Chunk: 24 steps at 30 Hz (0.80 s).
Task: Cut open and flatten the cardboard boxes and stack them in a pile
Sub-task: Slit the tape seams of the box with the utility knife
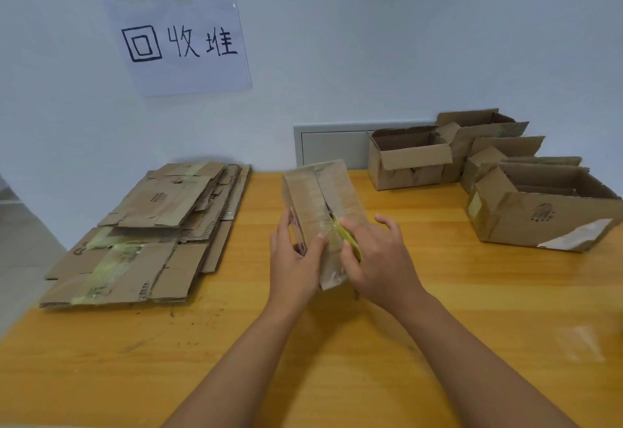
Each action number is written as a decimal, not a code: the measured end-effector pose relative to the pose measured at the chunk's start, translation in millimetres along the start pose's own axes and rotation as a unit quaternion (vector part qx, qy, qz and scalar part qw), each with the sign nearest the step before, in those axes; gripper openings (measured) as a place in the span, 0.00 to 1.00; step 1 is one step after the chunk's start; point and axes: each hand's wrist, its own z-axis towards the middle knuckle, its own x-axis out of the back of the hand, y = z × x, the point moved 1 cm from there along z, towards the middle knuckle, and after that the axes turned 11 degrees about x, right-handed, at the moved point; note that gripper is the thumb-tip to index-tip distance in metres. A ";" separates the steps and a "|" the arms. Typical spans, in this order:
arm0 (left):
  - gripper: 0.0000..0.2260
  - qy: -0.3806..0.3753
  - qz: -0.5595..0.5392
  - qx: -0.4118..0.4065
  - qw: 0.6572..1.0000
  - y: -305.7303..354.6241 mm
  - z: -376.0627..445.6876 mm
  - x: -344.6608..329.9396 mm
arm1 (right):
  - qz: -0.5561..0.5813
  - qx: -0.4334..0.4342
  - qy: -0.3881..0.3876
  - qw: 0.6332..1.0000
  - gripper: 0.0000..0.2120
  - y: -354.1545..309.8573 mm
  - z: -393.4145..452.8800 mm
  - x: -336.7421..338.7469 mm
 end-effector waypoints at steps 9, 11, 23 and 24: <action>0.30 0.044 0.008 -0.023 0.999 3.7 9.7 4.2 | 0.023 -0.004 -0.035 0.999 0.19 -3.5 -6.8 -3.6; 0.30 0.059 -0.011 -0.003 0.998 4.9 12.7 4.8 | 0.029 0.000 -0.037 0.999 0.19 -4.5 -6.1 -2.1; 0.29 0.070 -0.003 -0.029 0.997 -6.3 19.7 8.5 | 0.093 -0.020 -0.008 0.995 0.19 -6.1 -4.5 12.2; 0.29 0.069 0.003 -0.037 0.997 -6.9 18.2 7.5 | 0.094 -0.020 -0.007 0.995 0.19 -6.9 -2.4 11.4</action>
